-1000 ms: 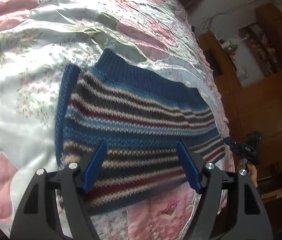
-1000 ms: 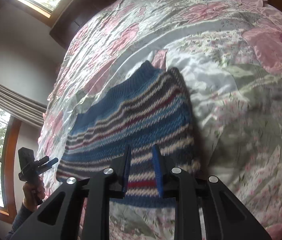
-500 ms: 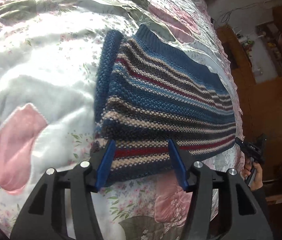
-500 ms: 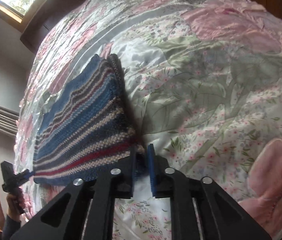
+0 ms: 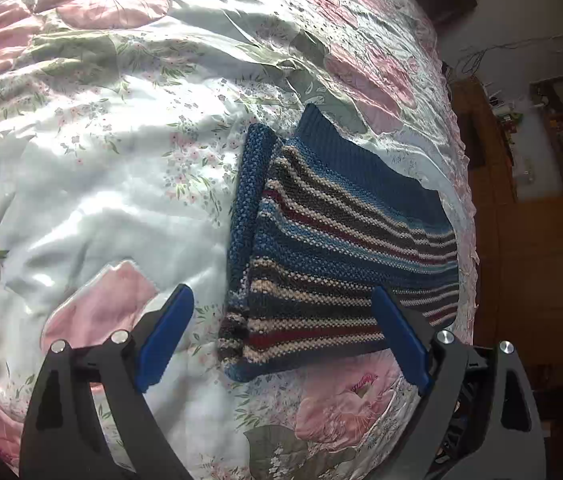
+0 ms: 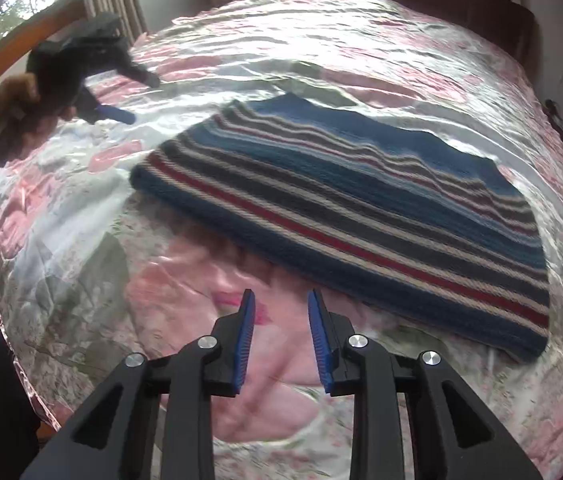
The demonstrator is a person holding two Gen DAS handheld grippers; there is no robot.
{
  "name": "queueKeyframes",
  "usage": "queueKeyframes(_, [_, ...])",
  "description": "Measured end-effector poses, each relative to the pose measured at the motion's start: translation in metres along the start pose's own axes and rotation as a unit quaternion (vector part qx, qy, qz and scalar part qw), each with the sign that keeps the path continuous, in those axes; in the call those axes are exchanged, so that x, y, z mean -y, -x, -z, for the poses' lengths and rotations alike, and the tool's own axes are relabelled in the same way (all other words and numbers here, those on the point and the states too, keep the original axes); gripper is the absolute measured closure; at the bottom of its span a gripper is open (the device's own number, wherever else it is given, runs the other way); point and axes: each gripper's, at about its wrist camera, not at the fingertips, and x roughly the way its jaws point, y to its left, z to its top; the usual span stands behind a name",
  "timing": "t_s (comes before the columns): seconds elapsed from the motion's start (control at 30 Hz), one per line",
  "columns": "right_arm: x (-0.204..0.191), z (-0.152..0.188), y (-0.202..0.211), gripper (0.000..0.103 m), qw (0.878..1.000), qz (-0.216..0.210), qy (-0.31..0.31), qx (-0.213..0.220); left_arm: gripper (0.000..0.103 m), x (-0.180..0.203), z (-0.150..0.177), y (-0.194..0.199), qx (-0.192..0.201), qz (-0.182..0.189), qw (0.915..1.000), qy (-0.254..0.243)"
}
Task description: Fold small clothes
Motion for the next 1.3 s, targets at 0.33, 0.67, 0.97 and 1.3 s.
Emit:
queueKeyframes(0.33, [-0.081,-0.039,-0.055,0.060,0.997,-0.015,0.079,0.013,0.009,0.007,-0.033,-0.055,-0.054,0.000,0.9979,-0.035])
queueKeyframes(0.67, [-0.111,-0.057,-0.099,0.058,0.990,0.014,0.139,0.021,0.009,-0.001,-0.070,-0.094,-0.080,0.006,0.9958,-0.043])
queueKeyframes(0.97, [-0.133,-0.061,-0.122,0.055,0.983,0.052,0.173,0.020,0.009,0.007,-0.084,-0.116,-0.102,0.017,0.9929,-0.059])
queueKeyframes(1.3, [-0.154,-0.067,-0.141,0.049,0.970,0.112,0.214,0.024,0.009,0.009,-0.093,-0.129,-0.120,0.016,0.9910,-0.056])
